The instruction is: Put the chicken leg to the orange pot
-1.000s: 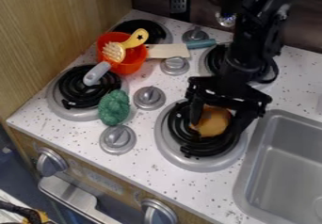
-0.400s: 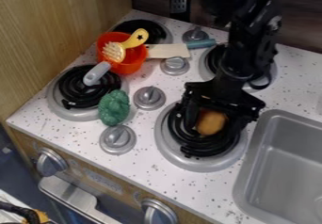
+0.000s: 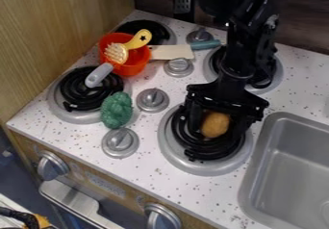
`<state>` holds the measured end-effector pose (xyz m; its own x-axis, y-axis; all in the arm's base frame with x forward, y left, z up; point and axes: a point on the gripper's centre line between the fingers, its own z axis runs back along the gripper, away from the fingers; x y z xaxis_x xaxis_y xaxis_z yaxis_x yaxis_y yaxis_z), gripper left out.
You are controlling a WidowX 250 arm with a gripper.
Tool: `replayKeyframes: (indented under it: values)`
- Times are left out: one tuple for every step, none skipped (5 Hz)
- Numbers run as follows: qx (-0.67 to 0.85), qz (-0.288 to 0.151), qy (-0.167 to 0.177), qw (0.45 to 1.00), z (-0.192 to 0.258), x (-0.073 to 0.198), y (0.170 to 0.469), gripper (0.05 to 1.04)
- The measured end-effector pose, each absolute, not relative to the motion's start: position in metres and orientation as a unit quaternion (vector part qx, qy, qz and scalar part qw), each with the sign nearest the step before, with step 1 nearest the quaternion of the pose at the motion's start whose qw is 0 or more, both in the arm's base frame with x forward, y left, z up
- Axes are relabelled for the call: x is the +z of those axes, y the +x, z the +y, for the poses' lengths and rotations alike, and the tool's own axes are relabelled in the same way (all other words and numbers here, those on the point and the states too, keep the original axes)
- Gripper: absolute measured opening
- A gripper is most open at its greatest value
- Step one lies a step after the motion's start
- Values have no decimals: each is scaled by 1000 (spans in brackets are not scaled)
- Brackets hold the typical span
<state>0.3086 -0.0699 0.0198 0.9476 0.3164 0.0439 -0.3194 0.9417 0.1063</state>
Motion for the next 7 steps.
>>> replayKeyframes:
  values:
    - [186, 0, 70, 980, -67, 21, 305, 763]
    - [214, 13, 87, 973, -67, 22, 298, 757]
    - [227, 14, 91, 970, -66, 27, 296, 757]
    - [236, 0, 99, 967, -63, 41, 296, 757]
    - [246, -43, 124, 960, -54, 66, 299, 757]
    - [225, -87, 157, 958, -36, 78, 311, 757]
    - [191, -139, 182, 955, 1, 89, 331, 757]
